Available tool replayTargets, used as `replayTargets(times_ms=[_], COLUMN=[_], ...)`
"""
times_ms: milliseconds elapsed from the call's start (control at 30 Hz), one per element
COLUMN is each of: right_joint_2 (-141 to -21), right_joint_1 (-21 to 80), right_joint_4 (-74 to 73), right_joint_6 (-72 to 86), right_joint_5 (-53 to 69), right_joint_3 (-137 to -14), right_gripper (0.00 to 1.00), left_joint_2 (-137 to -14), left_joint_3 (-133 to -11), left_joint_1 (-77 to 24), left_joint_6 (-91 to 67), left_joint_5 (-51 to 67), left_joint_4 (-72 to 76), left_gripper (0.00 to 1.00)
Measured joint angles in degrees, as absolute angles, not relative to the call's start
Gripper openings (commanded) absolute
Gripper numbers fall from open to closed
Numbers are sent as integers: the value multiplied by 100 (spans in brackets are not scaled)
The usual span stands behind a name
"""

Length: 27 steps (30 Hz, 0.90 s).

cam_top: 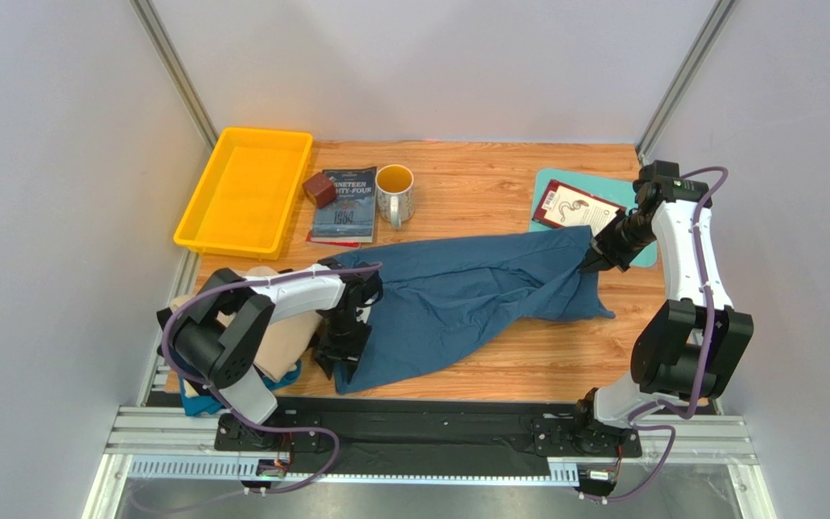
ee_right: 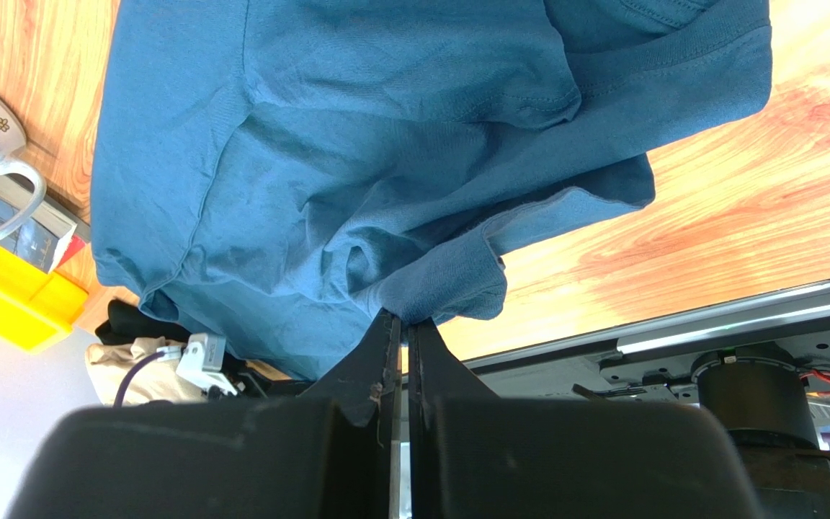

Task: Fold and stack the t-shirts
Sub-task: Grap the side of the flattened tshirt closest away from the robot with both arms

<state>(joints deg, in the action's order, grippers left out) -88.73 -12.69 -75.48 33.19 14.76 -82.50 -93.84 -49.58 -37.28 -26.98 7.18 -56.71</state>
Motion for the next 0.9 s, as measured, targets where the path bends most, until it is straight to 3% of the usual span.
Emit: replayTargets(times_ms=[600,700,733,900], right_joint_2=[-8875,-8875,-8875,-8858], right_joint_1=[-1345,-1363,-1374,-1435], right_joint_4=[-7535,-7535,-7535,-7531], right_joint_6=[3299,3299,3297,3297], right_joint_5=[1579,1584,1581,1579], right_joint_3=[-8250,-8250,-8250,-8239], right_gripper=[0,0,0,0], left_joint_2=[-9581,-9581,-9579,-9419], left_joint_3=[-4936,-4941,-4945,-5083], left_joint_1=[-3632,-3627,-3625,-3623], left_joint_6=[-2709,-2696,-2696,-2665], left_joint_5=[722,722,718,692], left_joint_4=[-5653,-5658,-5655,-5763], left_gripper=[25,12,0,0])
